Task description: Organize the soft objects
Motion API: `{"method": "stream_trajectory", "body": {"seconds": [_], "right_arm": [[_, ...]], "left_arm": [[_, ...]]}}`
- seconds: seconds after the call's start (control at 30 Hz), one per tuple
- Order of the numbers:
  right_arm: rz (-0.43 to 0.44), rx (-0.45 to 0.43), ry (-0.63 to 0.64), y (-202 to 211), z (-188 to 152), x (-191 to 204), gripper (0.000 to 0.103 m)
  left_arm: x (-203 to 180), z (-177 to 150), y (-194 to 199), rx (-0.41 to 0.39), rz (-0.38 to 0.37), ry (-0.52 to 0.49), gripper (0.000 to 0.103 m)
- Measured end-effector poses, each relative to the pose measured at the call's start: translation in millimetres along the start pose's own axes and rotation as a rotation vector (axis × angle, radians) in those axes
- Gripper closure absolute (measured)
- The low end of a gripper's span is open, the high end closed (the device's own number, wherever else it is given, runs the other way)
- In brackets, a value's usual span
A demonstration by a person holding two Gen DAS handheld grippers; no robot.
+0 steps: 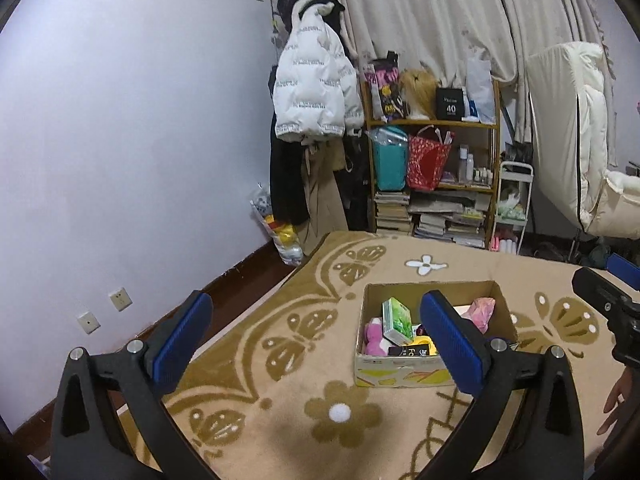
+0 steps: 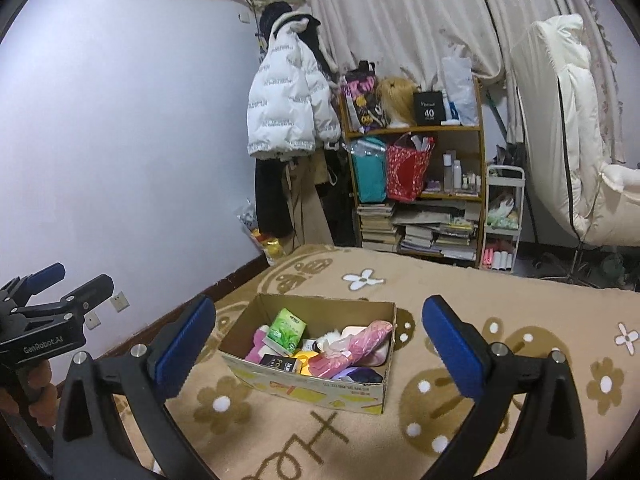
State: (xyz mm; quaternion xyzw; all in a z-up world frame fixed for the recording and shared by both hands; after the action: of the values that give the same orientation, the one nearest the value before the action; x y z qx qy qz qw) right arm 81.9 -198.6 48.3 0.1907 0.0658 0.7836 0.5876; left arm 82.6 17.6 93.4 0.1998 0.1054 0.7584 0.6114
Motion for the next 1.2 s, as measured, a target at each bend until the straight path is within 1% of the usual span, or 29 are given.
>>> {"method": "stream_trajectory", "body": {"seconds": [0.23,0.33,0.43,0.57,0.77,0.87,0.93,1.03,1.2], "right_arm": [[-0.007,-0.013,0.025,20.3,-3.6,9.2,0.0],[-0.01,-0.013,0.028,23.3,-6.9,11.1,0.0],[-0.011,0.0,0.027,26.1,-15.6,11.3,0.0],[-0.028,0.027,0.036,26.3,-32.9,9.4,0.0],[-0.034,0.012,0.012,27.4,-53.9,-2.3,0.0],[-0.028,0.026,0.008,22.5,-62.7,-9.7,0.0],[-0.036,0.021,0.015,20.2,-68.1,-13.1,0.0],[-0.035,0.015,0.011,19.5,-71.5,-15.6,0.0],[-0.034,0.032,-0.016,9.0,-83.0,-28.8,0.0]], "left_arm": [[11.0,0.9,23.9,-0.038,-0.009,0.027,0.0],[13.4,-3.5,33.1,-0.063,0.008,0.015,0.0],[13.0,-10.6,38.1,-0.071,0.009,-0.007,0.0],[15.7,-25.5,40.8,-0.08,0.007,0.0,0.0],[22.3,-44.4,36.8,-0.088,-0.011,0.034,0.0],[22.8,-50.6,33.4,-0.096,-0.023,0.04,0.0],[23.2,-56.6,30.3,-0.099,-0.012,0.03,0.0],[22.8,-65.7,21.5,-0.078,-0.016,0.032,0.0],[13.9,-81.7,5.8,-0.036,-0.017,0.021,0.0]]}}
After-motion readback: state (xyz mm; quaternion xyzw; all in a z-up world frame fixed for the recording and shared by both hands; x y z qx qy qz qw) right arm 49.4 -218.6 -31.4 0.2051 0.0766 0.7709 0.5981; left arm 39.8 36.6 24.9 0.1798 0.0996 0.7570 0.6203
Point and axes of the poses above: each gripper's, at about its wrist camera, not at the fingertips, and y roughly against the way its jaws point, x to its left, z to its top, the point moved 3 cm from there along -y, roughly the way its jaws point, and after that the axes turned 8 degrees about z, right-handed, at the moved point
